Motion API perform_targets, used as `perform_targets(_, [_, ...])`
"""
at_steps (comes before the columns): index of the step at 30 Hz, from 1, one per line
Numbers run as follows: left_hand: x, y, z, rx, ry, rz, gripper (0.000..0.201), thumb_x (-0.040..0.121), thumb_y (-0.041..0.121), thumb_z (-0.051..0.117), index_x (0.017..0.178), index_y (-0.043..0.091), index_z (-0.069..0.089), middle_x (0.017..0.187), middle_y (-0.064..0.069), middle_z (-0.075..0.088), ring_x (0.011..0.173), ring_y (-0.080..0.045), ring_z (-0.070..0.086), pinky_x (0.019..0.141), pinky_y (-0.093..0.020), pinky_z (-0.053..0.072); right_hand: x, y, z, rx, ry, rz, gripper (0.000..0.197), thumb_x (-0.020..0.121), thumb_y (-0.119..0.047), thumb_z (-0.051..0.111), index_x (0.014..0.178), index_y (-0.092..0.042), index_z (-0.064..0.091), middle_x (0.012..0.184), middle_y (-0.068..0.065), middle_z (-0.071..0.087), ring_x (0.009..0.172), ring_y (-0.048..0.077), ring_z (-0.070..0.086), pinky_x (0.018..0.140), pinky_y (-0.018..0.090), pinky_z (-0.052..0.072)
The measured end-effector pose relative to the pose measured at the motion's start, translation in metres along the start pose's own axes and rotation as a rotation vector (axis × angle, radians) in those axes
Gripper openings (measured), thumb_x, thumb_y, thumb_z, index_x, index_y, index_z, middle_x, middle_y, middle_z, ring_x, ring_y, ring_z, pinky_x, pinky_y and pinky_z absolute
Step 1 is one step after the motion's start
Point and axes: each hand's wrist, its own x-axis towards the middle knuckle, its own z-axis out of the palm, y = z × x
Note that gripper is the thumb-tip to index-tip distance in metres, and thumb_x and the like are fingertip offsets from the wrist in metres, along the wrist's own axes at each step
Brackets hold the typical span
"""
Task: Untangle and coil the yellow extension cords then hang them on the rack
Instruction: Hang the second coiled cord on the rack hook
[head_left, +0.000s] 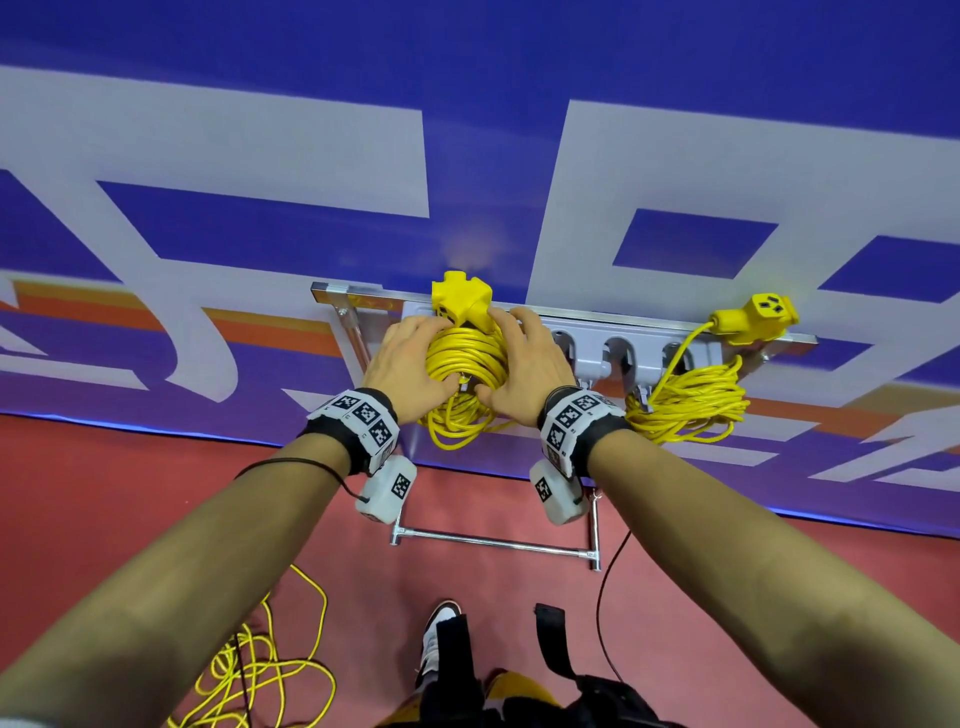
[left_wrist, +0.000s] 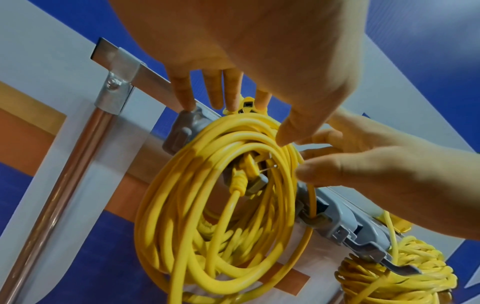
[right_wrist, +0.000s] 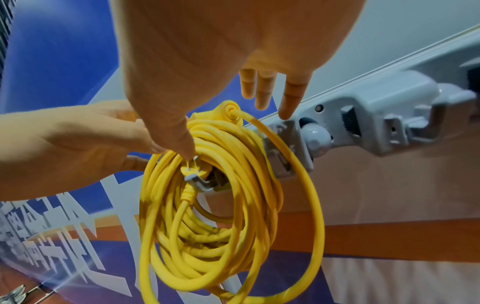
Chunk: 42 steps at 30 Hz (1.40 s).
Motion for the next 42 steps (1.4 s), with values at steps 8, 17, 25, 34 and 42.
perform_targets(8, [-0.009, 0.015, -0.007, 0.133, 0.041, 0.005, 0.091, 0.065, 0.07, 0.05, 0.144, 0.025, 0.043, 0.15, -0.01, 0.038, 0.143, -0.032, 0.029, 0.116, -0.051, 0.029, -0.017, -0.011, -0.025, -0.031, 0.0, 0.032, 0.079, 0.074, -0.057, 0.068, 0.142, -0.025, 0.043, 0.15, 0.007, 0.036, 0.133, 0.034, 0.043, 0.105, 0.045, 0.043])
perform_targets(17, [-0.078, 0.035, -0.01, 0.217, 0.015, -0.071, 0.099, 0.068, 0.071, 0.05, 0.155, 0.031, 0.026, 0.165, -0.013, 0.012, 0.153, -0.031, 0.004, 0.122, -0.053, 0.01, -0.078, -0.028, -0.033, -0.063, -0.056, -0.006, 0.075, 0.079, -0.059, 0.063, 0.143, -0.026, 0.042, 0.148, 0.013, 0.042, 0.136, 0.035, 0.04, 0.11, 0.045, 0.038])
perform_targets(25, [-0.152, 0.023, -0.011, 0.268, -0.016, -0.06, 0.091, 0.08, 0.058, 0.068, 0.155, 0.032, 0.023, 0.165, -0.014, 0.009, 0.153, -0.031, 0.003, 0.122, -0.055, 0.01, -0.149, -0.045, -0.011, -0.046, -0.135, 0.079, 0.089, 0.072, -0.069, 0.053, 0.148, -0.027, 0.035, 0.15, 0.009, 0.039, 0.134, 0.035, 0.041, 0.106, 0.051, 0.041])
perform_targets(34, [-0.264, -0.001, -0.015, 0.156, -0.125, 0.076, 0.091, 0.081, 0.05, 0.071, 0.156, 0.029, 0.025, 0.163, -0.016, 0.013, 0.151, -0.033, 0.011, 0.118, -0.053, 0.025, -0.254, -0.112, 0.035, -0.006, -0.174, 0.165, 0.092, 0.075, -0.068, 0.055, 0.151, -0.023, 0.03, 0.153, 0.01, 0.035, 0.137, 0.032, 0.042, 0.108, 0.047, 0.041])
perform_targets(42, [-0.393, -0.03, -0.034, 0.164, -0.192, 0.079, 0.091, 0.081, 0.042, 0.075, 0.156, 0.03, 0.024, 0.165, -0.014, 0.01, 0.151, -0.032, 0.009, 0.118, -0.051, 0.027, -0.361, -0.19, 0.079, 0.06, -0.233, 0.222, 0.083, 0.082, -0.056, 0.064, 0.151, -0.021, 0.032, 0.155, 0.007, 0.03, 0.132, 0.028, 0.047, 0.106, 0.042, 0.044])
